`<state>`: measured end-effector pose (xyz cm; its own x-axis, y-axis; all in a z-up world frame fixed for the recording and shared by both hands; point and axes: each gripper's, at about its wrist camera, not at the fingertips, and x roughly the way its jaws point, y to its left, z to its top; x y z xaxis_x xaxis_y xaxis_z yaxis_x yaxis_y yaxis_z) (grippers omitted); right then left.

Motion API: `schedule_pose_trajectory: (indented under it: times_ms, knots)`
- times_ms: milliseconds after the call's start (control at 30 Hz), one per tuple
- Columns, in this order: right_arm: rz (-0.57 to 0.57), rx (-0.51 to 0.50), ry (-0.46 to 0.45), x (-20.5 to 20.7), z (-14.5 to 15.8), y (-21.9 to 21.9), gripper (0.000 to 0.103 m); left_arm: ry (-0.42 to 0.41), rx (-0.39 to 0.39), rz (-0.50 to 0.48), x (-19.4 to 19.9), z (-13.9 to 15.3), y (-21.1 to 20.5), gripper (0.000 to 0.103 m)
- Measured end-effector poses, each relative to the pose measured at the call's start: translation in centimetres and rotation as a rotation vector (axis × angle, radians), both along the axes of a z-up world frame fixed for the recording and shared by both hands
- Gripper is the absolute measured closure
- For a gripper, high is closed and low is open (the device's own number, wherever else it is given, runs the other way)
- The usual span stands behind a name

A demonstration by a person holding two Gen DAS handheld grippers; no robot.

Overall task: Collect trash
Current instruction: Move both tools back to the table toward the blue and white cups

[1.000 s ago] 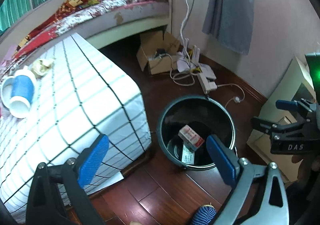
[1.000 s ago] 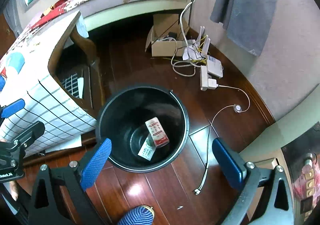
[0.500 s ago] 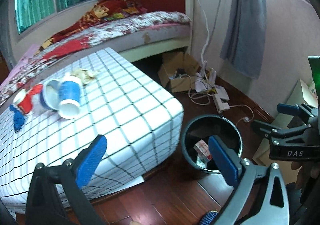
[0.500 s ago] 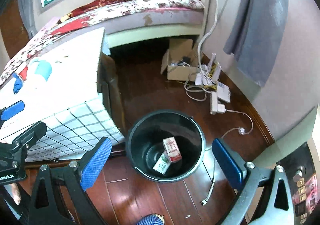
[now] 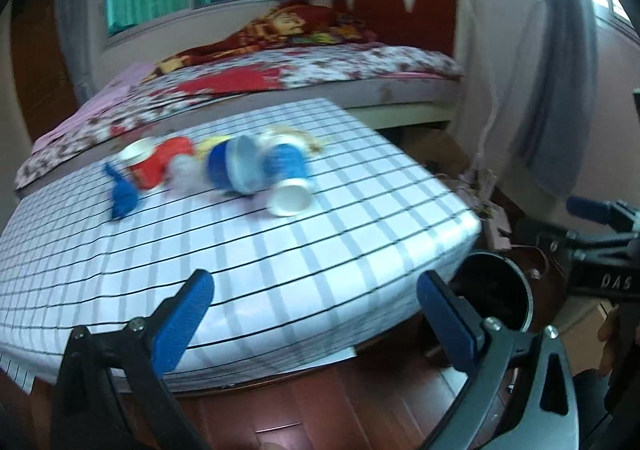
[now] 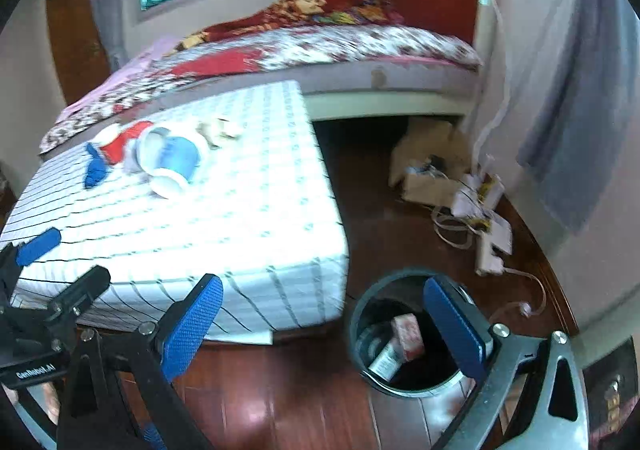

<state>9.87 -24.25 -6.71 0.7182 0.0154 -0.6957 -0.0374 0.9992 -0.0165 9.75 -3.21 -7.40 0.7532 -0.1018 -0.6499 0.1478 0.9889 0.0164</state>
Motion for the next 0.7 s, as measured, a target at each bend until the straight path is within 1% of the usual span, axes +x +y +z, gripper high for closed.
schedule_pose_trajectory:
  times_ms: [100,167,200,267,300,367,467,600,700]
  knots:
    - [0.033,0.014,-0.030,1.2,0.3,2.9,0.001,0.007,0.001,0.058,0.1,-0.3,3.1,0.001]
    - [0.056,0.014,-0.120,1.7,0.7,5.2,0.001,0.011,0.003,0.094,0.5,-0.5,5.0,0.001]
    - [0.079,0.012,-0.121,2.2,0.6,6.0,0.001,0.013,0.008,0.116,0.8,-0.7,6.0,0.001]
    - [0.117,-0.020,-0.073,3.8,0.2,8.6,0.001,0.017,0.012,0.149,1.4,-1.0,7.7,0.001]
    - [0.120,-0.022,-0.066,4.3,0.1,9.3,0.001,0.020,0.011,0.161,1.7,-1.1,8.4,0.001]
    - [0.139,0.010,-0.031,6.3,-0.6,11.0,0.001,0.023,0.009,0.180,2.4,-1.4,9.5,0.001]
    - [0.143,0.013,0.005,8.9,-1.9,13.1,0.001,0.035,0.001,0.206,3.8,-2.1,11.3,0.001]
    - [0.146,0.025,0.049,11.7,-3.9,14.7,0.001,0.058,-0.019,0.215,6.2,-3.0,12.9,0.002]
    - [0.141,0.021,0.081,13.8,-5.3,15.3,0.002,0.066,-0.036,0.204,7.7,-3.4,13.4,0.004]
